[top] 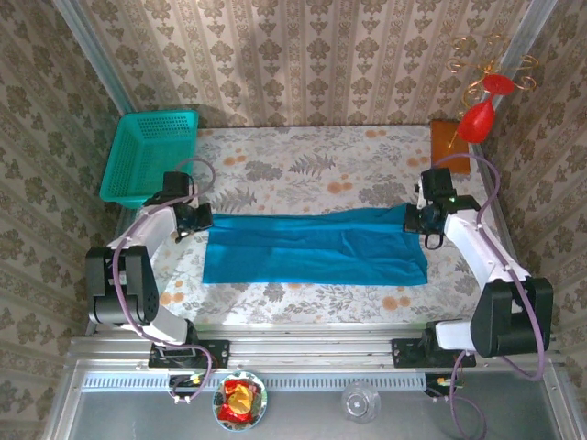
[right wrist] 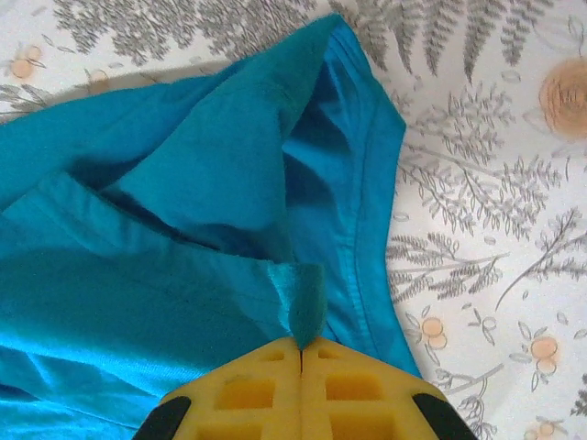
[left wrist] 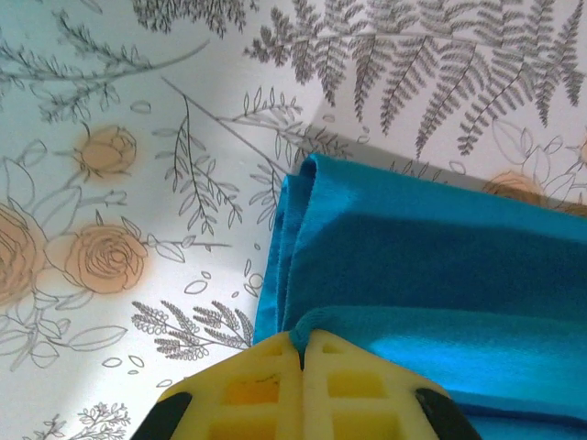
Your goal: Fold the inside-out t-shirt
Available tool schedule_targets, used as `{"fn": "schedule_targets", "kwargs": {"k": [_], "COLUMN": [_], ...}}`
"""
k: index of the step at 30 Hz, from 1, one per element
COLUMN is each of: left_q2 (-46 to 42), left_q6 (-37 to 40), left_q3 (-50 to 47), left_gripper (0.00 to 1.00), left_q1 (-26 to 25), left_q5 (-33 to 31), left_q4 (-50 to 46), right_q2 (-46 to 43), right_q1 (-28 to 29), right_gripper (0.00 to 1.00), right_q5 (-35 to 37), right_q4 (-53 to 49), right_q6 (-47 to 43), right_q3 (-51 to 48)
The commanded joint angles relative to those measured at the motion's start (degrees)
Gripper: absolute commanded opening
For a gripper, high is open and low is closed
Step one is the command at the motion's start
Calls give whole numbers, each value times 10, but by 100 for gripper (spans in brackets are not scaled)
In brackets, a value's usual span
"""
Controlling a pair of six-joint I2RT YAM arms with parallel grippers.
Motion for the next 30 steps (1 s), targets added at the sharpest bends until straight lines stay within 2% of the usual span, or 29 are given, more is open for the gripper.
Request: {"fn": "schedule_targets", "kwargs": {"k": [1, 2, 5, 8, 10, 15, 19, 22, 25, 30], "left_q2": [-22, -25, -45, -72, -89, -108, -73, -21, 25, 73], "left_q6": [-22, -25, -30, -30, -28, -17, 1, 15, 19, 24], "left_q3": [-16, -21, -38, -46, -48, -26, 18, 58, 83, 93], "left_gripper": [6, 8, 17, 28, 33, 35, 35, 35, 35, 35], "left_q1": [3, 2, 2, 3, 4, -1, -26, -57, -71, -72], "left_q5": [3, 2, -12, -34, -41, -28, 9, 0, -4, -11], "left_q4": [10, 10, 11, 0, -8, -31, -64, -99, -117, -141], "right_q2": [-28, -37, -73, -112, -134, -141, -84, -21, 42, 143], "right_q1": [1, 2, 4, 7, 11, 34, 61, 89, 116, 127], "right_gripper": [4, 6, 18, 39, 46, 48, 49, 48, 48, 49], "right_q5": [38, 46, 57, 67, 68, 28, -56, -93, -93, -20], "right_q4": [9, 8, 6, -1, -4, 12, 40, 48, 36, -6], "right_q6": [39, 50, 78, 97, 104, 108, 99, 93, 83, 83], "right_q3": [-29, -40, -74, -95, -98, -79, -42, -2, 43, 107]}}
